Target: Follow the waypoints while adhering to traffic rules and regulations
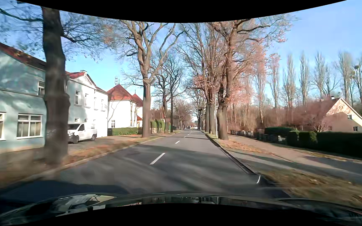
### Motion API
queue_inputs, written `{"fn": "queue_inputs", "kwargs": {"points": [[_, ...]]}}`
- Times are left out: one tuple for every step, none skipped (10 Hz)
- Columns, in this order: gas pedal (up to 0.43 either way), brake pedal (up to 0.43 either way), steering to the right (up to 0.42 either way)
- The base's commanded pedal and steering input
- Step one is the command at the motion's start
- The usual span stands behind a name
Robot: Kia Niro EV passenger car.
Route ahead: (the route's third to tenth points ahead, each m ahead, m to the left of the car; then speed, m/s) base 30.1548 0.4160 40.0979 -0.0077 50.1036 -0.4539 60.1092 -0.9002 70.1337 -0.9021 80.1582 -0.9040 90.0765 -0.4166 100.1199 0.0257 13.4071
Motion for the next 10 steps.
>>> {"fn": "queue_inputs", "kwargs": {"points": [[0.11, 0.0, 0.01], [0.11, 0.0, 0.009], [0.11, 0.0, 0.009], [0.11, 0.0, 0.008], [0.11, 0.0, 0.008], [0.11, 0.0, 0.006], [0.11, 0.0, 0.006], [0.11, 0.0, 0.006], [0.11, 0.0, 0.006], [0.11, 0.0, 0.006]]}}
